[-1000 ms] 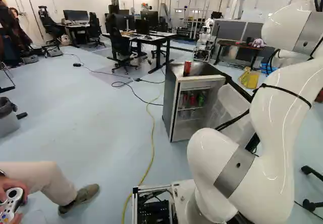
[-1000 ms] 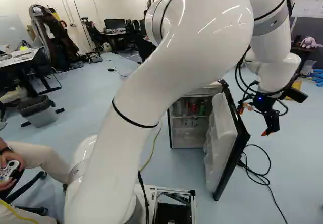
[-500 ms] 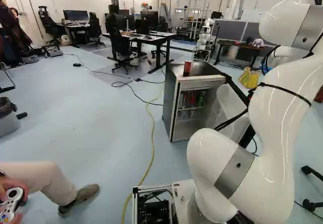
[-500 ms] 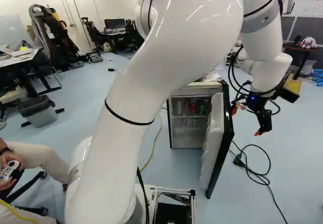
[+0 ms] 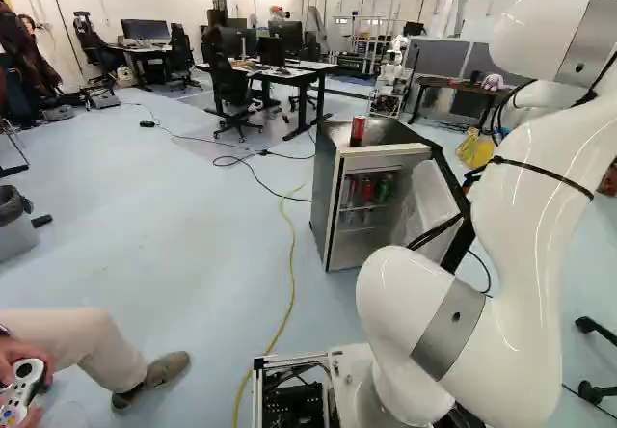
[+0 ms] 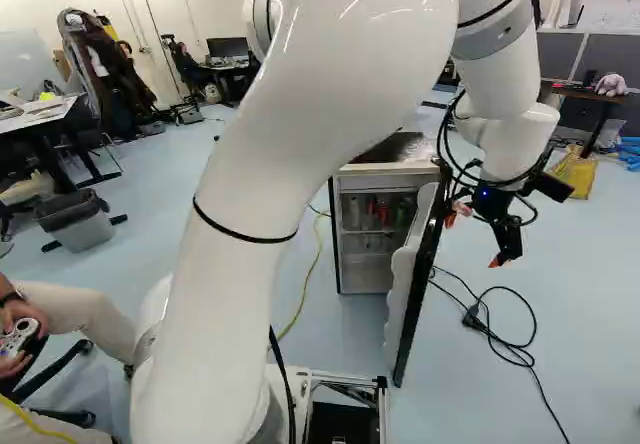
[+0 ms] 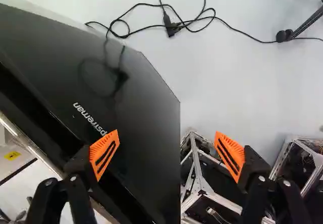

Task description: Grab a drink from the fridge

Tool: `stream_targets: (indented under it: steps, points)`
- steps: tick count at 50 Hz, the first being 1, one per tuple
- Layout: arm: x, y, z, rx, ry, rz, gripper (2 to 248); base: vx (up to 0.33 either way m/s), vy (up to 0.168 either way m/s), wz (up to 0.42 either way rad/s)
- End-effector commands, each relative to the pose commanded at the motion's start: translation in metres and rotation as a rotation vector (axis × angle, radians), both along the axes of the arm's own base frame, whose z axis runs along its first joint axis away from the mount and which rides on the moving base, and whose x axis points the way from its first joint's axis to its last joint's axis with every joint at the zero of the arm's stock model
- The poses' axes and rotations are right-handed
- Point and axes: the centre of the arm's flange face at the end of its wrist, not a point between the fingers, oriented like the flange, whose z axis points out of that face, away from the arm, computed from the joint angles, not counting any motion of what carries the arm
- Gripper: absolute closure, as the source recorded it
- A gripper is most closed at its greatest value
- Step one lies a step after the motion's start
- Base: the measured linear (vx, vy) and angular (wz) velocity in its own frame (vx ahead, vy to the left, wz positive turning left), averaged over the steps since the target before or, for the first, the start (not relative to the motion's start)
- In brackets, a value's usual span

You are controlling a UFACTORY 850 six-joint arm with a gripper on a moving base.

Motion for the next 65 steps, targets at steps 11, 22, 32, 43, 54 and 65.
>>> stream_targets:
  steps: [11, 22, 32, 43, 54, 65]
  points:
    - [0.002, 0.014, 0.0, 0.009, 0.006, 0.016, 3, 0.0, 0.0, 0.0]
    - [0.004, 0.029, 0.0, 0.017, 0.013, 0.033, 3, 0.0, 0.0, 0.0]
    - [0.005, 0.042, -0.001, 0.024, 0.019, 0.049, 3, 0.0, 0.0, 0.0]
    - [0.007, 0.056, -0.001, 0.032, 0.025, 0.067, 3, 0.0, 0.0, 0.0]
    - [0.009, 0.071, -0.001, 0.039, 0.031, 0.086, 3, 0.0, 0.0, 0.0]
    - [0.011, 0.086, -0.001, 0.046, 0.037, 0.107, 3, 0.0, 0.0, 0.0]
